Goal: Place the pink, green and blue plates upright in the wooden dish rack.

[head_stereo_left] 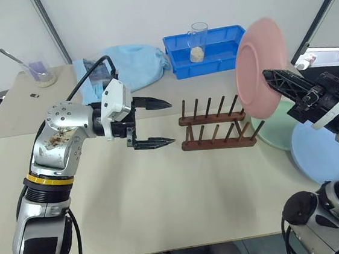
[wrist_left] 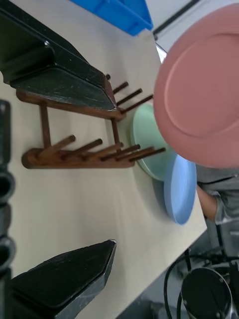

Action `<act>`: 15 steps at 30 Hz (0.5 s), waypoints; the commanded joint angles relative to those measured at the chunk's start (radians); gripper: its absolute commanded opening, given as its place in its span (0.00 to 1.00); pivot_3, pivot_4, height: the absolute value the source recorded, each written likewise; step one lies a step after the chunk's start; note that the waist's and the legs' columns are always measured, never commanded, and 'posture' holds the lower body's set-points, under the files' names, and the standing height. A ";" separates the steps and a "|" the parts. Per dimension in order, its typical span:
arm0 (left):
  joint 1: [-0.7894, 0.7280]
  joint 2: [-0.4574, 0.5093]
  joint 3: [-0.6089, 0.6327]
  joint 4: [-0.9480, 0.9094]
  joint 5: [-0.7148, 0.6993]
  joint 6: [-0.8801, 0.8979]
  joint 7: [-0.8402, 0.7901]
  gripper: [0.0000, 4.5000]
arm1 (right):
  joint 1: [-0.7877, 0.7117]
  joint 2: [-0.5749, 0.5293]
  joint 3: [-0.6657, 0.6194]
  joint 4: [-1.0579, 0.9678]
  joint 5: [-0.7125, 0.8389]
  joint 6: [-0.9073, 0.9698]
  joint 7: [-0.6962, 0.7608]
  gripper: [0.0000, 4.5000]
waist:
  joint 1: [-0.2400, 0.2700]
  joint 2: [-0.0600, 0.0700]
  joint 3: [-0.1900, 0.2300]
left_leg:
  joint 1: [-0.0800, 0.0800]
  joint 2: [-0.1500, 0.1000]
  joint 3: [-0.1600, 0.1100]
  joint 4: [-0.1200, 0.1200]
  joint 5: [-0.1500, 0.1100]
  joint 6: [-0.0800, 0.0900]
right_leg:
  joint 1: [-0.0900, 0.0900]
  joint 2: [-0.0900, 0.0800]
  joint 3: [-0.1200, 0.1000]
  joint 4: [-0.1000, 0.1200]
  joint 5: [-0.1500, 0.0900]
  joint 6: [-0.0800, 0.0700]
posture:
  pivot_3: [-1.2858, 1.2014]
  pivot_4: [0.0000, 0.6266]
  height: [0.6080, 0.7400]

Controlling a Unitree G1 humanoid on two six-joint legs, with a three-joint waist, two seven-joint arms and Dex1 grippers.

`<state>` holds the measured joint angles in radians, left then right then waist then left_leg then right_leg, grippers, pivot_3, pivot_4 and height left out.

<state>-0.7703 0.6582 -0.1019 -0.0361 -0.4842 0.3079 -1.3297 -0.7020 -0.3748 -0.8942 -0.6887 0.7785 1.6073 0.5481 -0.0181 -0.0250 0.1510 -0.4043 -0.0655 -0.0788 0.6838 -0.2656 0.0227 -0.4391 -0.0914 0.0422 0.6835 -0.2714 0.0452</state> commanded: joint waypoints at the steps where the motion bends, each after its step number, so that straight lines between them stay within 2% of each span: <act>1: -0.021 0.002 0.015 -0.023 -0.028 0.008 -0.027 0.99 | 0.020 -0.057 -0.035 0.040 0.109 0.007 -0.039 0.00 | 0.000 0.000 0.000 | 0.000 0.000 0.000 0.000 0.000 0.000 | 0.000 0.000 0.000 0.000 0.000 0.000 | 0.52 0.24 1.00; 8: -0.029 -0.006 0.014 -0.029 -0.030 0.022 -0.031 0.99 | 0.055 -0.151 -0.023 0.169 0.224 0.007 -0.079 0.00 | 0.000 0.000 0.000 | 0.000 0.000 0.000 0.000 0.000 0.001 | 0.001 0.000 0.000 -0.001 0.000 0.000 | 0.52 0.24 1.00; 15: -0.026 -0.012 0.015 -0.039 -0.026 0.028 -0.024 0.99 | 0.070 -0.204 0.031 0.292 0.238 -0.024 -0.085 0.00 | 0.000 0.000 0.000 | 0.000 0.001 0.001 0.000 0.001 0.001 | 0.001 0.000 0.000 -0.001 0.000 0.000 | 0.52 0.24 1.00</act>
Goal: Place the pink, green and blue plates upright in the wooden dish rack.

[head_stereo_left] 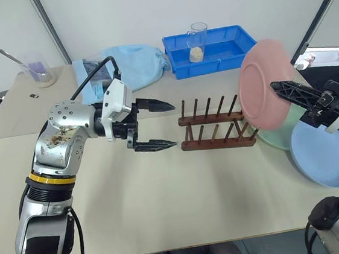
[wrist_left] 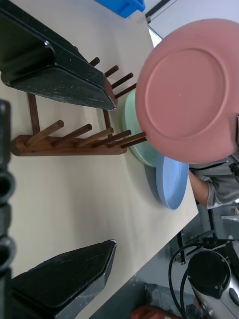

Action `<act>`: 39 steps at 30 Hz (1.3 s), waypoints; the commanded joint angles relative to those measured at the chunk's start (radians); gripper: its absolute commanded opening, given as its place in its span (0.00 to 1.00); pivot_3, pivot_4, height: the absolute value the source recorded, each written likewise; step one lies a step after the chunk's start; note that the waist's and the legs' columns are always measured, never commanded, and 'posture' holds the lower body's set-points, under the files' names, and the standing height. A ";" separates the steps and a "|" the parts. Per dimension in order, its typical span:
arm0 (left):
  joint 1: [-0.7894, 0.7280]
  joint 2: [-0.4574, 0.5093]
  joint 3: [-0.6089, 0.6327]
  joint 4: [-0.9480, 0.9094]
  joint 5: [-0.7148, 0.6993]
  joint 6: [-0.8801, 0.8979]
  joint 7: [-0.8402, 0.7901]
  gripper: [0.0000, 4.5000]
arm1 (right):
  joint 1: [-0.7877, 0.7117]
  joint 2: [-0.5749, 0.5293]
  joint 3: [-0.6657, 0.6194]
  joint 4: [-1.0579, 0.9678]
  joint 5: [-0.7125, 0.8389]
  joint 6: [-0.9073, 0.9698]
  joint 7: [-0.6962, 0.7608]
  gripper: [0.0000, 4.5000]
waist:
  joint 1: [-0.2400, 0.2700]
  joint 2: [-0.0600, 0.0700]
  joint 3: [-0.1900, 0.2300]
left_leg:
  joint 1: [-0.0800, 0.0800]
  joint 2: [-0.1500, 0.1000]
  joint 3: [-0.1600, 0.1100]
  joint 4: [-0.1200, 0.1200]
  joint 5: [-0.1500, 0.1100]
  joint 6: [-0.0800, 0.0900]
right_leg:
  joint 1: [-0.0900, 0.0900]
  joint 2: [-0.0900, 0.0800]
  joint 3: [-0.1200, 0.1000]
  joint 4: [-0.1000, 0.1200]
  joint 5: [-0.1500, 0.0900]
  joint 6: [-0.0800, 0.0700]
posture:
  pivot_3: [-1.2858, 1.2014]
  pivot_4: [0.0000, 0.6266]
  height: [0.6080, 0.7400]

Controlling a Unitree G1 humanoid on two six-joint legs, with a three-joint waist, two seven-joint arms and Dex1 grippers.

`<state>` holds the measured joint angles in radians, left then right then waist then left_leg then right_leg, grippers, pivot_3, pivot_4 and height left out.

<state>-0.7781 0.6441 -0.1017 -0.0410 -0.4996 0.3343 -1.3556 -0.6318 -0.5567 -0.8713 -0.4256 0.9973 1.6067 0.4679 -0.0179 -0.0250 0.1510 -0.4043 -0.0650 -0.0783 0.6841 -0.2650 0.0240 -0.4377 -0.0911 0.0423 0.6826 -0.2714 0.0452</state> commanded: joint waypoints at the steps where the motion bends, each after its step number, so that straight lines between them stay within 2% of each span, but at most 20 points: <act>1: -0.018 0.001 0.014 -0.035 -0.009 0.001 0.004 0.99 | -0.006 -0.026 0.018 0.055 0.016 -0.032 -0.007 0.00 | 0.000 0.000 0.000 | 0.000 0.000 0.000 0.000 0.000 0.000 | 0.000 0.000 0.000 0.000 0.000 0.000 | 0.52 0.24 1.00; 7: -0.014 -0.001 0.014 -0.038 -0.002 -0.003 0.012 0.99 | -0.013 -0.060 0.078 0.154 0.007 -0.096 -0.017 0.00 | 0.000 0.000 0.000 | 0.000 0.000 0.000 0.000 0.000 0.000 | 0.001 0.000 0.000 -0.001 0.000 0.000 | 0.52 0.24 1.00; 17: 0.001 0.000 0.014 -0.059 0.000 0.000 0.024 0.99 | -0.014 -0.075 0.111 0.203 0.033 -0.134 -0.056 0.00 | 0.000 0.000 0.000 | 0.000 0.001 0.000 0.000 0.000 0.000 | 0.001 0.000 0.000 -0.001 0.000 0.000 | 0.52 0.24 1.00; 19: 0.003 -0.001 0.012 -0.062 0.000 0.000 0.026 1.00 | -0.017 -0.074 0.113 0.206 0.035 -0.137 -0.068 0.20 | 0.000 0.000 0.000 | 0.000 0.001 0.001 0.000 0.000 0.000 | 0.001 0.000 0.000 -0.001 0.000 0.000 | 0.52 0.24 1.00; 26: 0.015 -0.008 0.009 -0.069 -0.001 -0.001 0.034 1.00 | -0.029 -0.095 0.100 0.185 0.047 -0.160 -0.110 0.71 | 0.000 0.000 0.000 | 0.000 0.001 0.001 0.000 0.000 0.000 | 0.001 0.000 0.000 -0.001 0.000 0.000 | 0.52 0.24 1.00; 29: 0.021 -0.013 0.009 -0.070 -0.002 -0.001 0.039 1.00 | -0.047 -0.139 0.090 0.178 0.049 -0.171 -0.118 0.95 | 0.002 0.000 0.000 | 0.000 0.001 0.001 0.001 0.000 0.000 | 0.001 0.000 0.000 -0.001 0.000 0.000 | 0.52 0.24 1.00; 30: 0.023 -0.015 0.008 -0.070 -0.001 -0.003 0.040 1.00 | -0.051 -0.161 0.087 0.179 0.048 -0.177 -0.117 0.99 | 0.003 0.000 0.000 | 0.000 0.001 0.001 0.001 0.000 0.000 | 0.001 0.000 0.000 -0.001 0.000 0.000 | 0.52 0.24 1.00; 35: 0.035 -0.018 0.010 -0.070 0.001 -0.008 0.042 1.00 | -0.029 -0.325 0.062 0.173 0.077 -0.187 -0.053 0.99 | 0.005 0.000 0.000 | -0.001 0.001 0.001 0.001 0.000 0.001 | 0.001 0.000 0.000 -0.002 0.000 0.000 | 0.52 0.24 1.00; 38: 0.040 -0.018 0.009 -0.075 0.001 -0.008 0.040 1.00 | 0.103 -0.462 0.046 0.119 0.079 -0.189 0.075 0.99 | 0.008 0.000 0.000 | -0.001 0.001 0.001 0.001 -0.001 0.002 | 0.001 0.000 -0.001 -0.002 0.000 0.000 | 0.52 0.24 1.00; 39: 0.041 -0.017 0.008 -0.076 0.000 -0.009 0.036 1.00 | 0.189 -0.516 0.049 0.079 0.046 -0.217 0.139 0.99 | 0.010 0.000 0.000 | -0.001 0.002 0.001 0.001 -0.001 0.003 | 0.002 0.001 -0.001 -0.002 0.000 0.000 | 0.52 0.24 1.00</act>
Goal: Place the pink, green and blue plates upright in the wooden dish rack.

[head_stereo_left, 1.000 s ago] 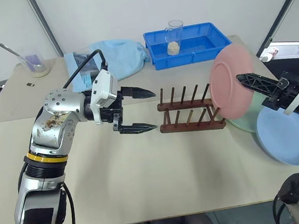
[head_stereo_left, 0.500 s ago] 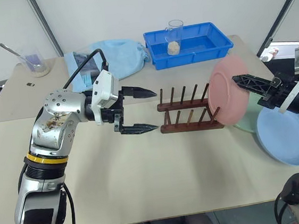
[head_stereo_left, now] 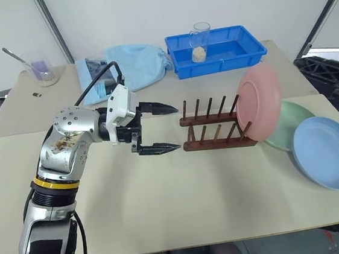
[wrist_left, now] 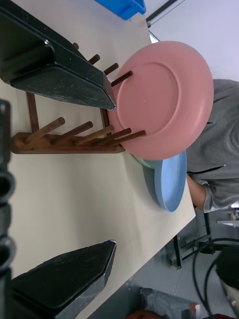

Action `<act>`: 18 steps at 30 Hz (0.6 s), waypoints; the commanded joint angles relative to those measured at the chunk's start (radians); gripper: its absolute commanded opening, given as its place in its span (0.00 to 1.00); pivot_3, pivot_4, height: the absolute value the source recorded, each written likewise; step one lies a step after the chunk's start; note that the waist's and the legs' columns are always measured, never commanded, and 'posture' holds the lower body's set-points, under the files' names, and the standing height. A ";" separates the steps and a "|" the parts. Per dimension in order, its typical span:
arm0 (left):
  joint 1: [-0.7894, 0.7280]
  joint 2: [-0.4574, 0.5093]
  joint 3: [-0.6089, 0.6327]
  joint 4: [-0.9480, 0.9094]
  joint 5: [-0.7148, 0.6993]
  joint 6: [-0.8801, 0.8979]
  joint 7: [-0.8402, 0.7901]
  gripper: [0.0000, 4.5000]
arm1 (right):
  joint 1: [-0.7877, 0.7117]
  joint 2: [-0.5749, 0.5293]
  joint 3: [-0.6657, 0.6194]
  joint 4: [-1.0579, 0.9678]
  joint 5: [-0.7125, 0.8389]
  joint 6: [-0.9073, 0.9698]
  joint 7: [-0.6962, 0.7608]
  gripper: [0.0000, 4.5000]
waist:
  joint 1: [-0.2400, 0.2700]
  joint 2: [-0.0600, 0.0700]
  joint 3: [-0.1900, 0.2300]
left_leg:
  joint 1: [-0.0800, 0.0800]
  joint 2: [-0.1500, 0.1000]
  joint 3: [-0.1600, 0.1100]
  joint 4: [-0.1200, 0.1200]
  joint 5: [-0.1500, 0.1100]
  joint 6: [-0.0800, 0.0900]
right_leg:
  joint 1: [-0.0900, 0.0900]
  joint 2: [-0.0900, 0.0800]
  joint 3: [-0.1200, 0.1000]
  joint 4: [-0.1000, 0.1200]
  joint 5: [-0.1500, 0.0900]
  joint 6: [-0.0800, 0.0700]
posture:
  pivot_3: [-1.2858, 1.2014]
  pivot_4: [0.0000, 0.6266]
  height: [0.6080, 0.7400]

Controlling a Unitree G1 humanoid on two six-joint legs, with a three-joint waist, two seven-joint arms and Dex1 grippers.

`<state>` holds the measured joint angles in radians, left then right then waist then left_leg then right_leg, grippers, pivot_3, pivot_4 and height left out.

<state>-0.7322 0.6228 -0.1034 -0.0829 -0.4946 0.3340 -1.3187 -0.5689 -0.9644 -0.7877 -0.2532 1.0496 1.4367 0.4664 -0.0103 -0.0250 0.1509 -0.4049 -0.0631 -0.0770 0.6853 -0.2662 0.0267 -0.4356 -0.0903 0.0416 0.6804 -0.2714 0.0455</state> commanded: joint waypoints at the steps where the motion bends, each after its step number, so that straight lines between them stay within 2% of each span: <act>1: -0.005 0.006 0.008 -0.035 -0.006 -0.009 -0.006 1.00 | 0.214 -0.151 -0.030 -0.133 -0.045 -0.087 0.202 0.99 | 0.002 0.000 0.000 | -0.001 0.000 0.000 0.000 0.000 0.000 | 0.001 0.000 0.000 0.000 0.000 0.000 | 0.52 0.24 1.00; 6: -0.003 0.021 -0.006 -0.048 -0.013 -0.011 -0.054 1.00 | 0.595 -0.265 0.021 -0.302 -0.270 -0.351 0.443 0.99 | -0.005 0.000 0.000 | 0.003 0.004 0.002 0.009 -0.004 0.006 | 0.010 0.003 0.000 -0.002 0.000 0.002 | 0.52 0.24 1.00; 9: -0.003 0.019 -0.014 -0.069 -0.017 -0.009 -0.068 1.00 | 0.737 -0.298 0.121 -0.376 -0.442 -0.529 0.479 0.99 | -0.004 0.000 0.000 | 0.008 0.004 0.003 0.009 -0.004 0.006 | 0.016 0.004 0.000 -0.009 0.000 0.004 | 0.52 0.24 1.00; 13: -0.002 0.006 -0.016 -0.085 -0.015 -0.002 -0.052 1.00 | 0.757 -0.292 0.280 -0.387 -0.579 -0.646 0.415 0.99 | -0.002 0.000 0.000 | 0.008 0.003 0.003 0.010 -0.004 0.006 | 0.017 0.003 0.001 -0.009 0.001 0.006 | 0.52 0.24 1.00; 18: 0.007 0.004 -0.018 -0.099 -0.010 0.000 -0.039 1.00 | 0.659 -0.294 0.474 -0.309 -0.716 -0.714 0.335 0.99 | -0.001 0.000 0.000 | 0.007 0.003 0.003 0.010 -0.004 0.005 | 0.015 0.002 0.001 -0.009 0.001 0.006 | 0.52 0.24 1.00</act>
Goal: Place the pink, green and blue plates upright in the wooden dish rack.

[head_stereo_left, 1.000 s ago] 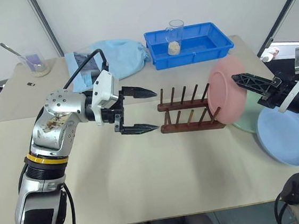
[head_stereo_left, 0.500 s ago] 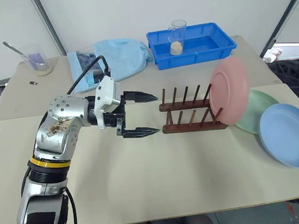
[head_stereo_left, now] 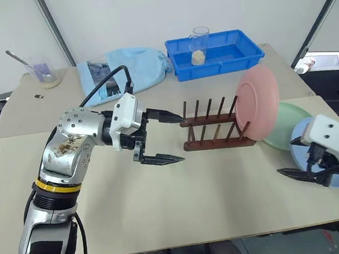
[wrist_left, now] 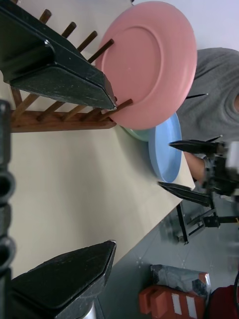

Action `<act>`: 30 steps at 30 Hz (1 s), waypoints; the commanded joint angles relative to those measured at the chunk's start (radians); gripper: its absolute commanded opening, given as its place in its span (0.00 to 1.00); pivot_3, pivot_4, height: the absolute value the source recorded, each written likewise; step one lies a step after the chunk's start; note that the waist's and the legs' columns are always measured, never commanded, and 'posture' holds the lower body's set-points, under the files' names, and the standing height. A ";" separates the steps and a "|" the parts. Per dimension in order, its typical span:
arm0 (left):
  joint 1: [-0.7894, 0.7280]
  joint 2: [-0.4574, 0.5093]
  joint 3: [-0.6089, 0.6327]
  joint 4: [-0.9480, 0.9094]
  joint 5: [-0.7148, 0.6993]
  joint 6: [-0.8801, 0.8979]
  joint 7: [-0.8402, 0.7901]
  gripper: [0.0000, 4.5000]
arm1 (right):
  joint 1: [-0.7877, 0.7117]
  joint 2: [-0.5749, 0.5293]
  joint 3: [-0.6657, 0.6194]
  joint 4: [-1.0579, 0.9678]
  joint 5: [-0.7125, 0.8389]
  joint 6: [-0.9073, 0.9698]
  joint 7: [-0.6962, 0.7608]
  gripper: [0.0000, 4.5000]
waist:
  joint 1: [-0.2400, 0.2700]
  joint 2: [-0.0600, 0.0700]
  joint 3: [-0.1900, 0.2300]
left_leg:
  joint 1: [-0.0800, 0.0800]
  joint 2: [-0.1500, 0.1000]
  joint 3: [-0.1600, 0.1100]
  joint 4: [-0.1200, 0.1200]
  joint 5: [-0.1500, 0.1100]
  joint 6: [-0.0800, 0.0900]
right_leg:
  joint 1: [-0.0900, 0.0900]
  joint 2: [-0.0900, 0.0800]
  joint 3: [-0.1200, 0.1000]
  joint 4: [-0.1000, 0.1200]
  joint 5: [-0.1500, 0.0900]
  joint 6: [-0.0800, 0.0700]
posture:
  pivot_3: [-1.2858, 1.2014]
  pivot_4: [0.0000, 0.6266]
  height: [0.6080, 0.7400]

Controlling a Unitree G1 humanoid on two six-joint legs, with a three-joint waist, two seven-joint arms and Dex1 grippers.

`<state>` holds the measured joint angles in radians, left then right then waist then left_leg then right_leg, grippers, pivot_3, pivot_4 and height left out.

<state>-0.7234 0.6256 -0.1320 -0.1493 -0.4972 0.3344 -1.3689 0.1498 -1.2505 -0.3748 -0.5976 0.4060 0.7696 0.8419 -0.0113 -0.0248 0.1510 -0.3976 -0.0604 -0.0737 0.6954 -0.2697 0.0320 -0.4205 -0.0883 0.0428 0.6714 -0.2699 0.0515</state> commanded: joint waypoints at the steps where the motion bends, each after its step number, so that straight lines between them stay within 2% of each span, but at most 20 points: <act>1: -0.002 0.001 0.009 -0.035 -0.007 0.000 0.015 1.00 | -0.090 -0.005 0.097 0.057 -0.091 -0.056 -0.047 0.99 | 0.000 0.000 0.000 | 0.000 0.000 0.000 0.000 0.000 0.000 | 0.000 0.000 0.000 0.000 0.000 0.000 | 0.52 0.24 1.00; 9: -0.004 -0.004 0.005 -0.039 -0.002 -0.003 0.031 1.00 | -0.309 0.046 0.345 0.241 -0.210 -0.091 -0.036 0.99 | 0.002 0.000 0.000 | -0.001 0.000 0.000 0.000 0.000 0.000 | -0.001 0.000 0.000 -0.001 0.000 0.000 | 0.52 0.24 1.00; 25: -0.006 -0.001 0.008 -0.044 -0.001 -0.008 0.043 1.00 | -0.605 0.202 0.524 0.676 -0.292 -0.130 0.098 0.99 | -0.001 0.000 0.000 | -0.001 -0.001 0.000 0.000 0.000 0.000 | -0.002 -0.001 0.001 -0.001 0.000 0.000 | 0.52 0.24 1.00; 30: -0.001 0.005 0.012 -0.054 -0.003 -0.005 0.048 1.00 | -0.657 0.236 0.528 0.768 -0.304 -0.131 0.128 0.66 | -0.001 0.000 0.000 | -0.001 -0.001 0.000 -0.001 0.000 0.000 | -0.003 -0.001 0.001 0.000 0.000 0.000 | 0.52 0.24 1.00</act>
<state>-0.7138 0.6232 -0.1376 -0.1710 -0.4944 0.3341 -1.3259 -0.4883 -1.0078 0.1674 0.1591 0.1123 0.6558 0.9602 -0.0121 -0.0246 0.1510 -0.3990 -0.0611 -0.0737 0.6950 -0.2698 0.0320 -0.4233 -0.0892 0.0438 0.6709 -0.2698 0.0514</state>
